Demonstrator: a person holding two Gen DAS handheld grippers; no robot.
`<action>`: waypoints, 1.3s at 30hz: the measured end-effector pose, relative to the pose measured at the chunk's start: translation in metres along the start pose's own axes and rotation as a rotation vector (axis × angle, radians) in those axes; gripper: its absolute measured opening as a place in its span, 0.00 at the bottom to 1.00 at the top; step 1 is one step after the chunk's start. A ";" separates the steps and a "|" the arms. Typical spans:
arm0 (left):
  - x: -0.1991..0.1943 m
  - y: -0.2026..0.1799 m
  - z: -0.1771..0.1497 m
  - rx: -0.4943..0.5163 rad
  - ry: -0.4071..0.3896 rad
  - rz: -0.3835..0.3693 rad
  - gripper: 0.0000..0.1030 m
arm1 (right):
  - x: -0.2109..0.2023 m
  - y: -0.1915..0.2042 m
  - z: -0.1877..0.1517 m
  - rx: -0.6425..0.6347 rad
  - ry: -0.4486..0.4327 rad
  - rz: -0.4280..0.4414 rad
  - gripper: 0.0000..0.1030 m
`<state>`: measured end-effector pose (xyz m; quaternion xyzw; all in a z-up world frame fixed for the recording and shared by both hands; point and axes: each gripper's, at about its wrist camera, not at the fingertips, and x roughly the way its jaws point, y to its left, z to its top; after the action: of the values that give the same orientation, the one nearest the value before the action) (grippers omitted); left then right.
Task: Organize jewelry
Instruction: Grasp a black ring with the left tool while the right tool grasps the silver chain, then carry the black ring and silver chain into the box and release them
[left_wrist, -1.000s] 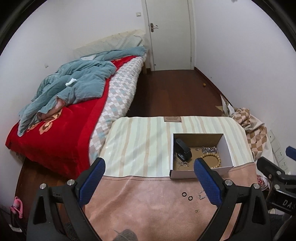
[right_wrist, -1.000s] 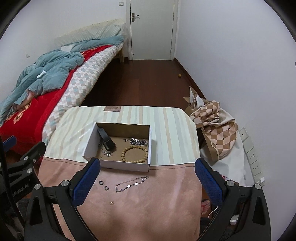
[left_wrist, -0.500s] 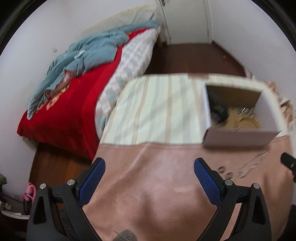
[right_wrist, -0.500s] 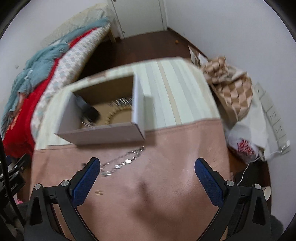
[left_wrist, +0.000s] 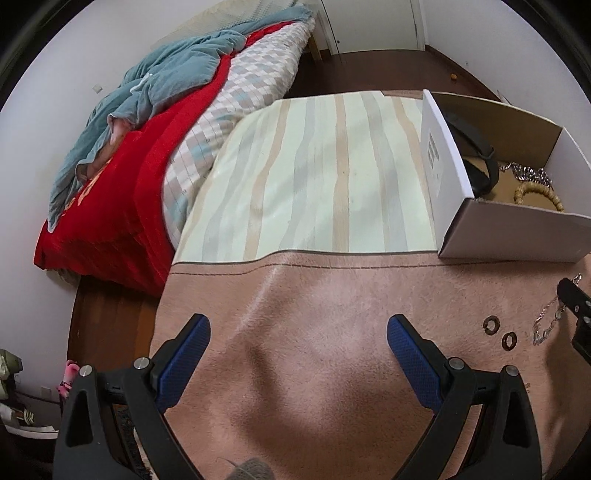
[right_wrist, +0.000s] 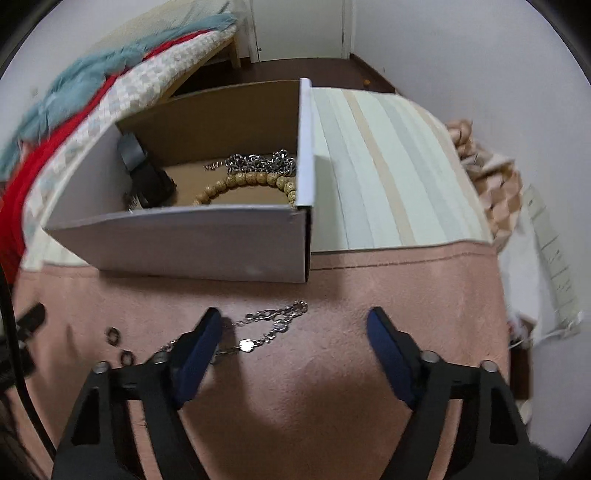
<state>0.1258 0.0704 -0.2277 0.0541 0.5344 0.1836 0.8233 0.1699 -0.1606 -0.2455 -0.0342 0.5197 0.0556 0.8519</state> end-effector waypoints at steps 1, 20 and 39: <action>0.001 -0.001 -0.001 0.003 0.001 -0.003 0.95 | -0.001 0.002 -0.001 -0.007 -0.016 0.014 0.63; -0.016 -0.029 0.003 0.042 -0.016 -0.155 0.95 | -0.066 -0.070 -0.027 0.230 -0.066 0.215 0.03; -0.006 -0.086 0.001 0.150 0.019 -0.344 0.10 | -0.058 -0.088 -0.034 0.293 -0.043 0.229 0.04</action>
<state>0.1458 -0.0109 -0.2468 0.0214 0.5559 0.0004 0.8310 0.1251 -0.2553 -0.2091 0.1509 0.5043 0.0764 0.8468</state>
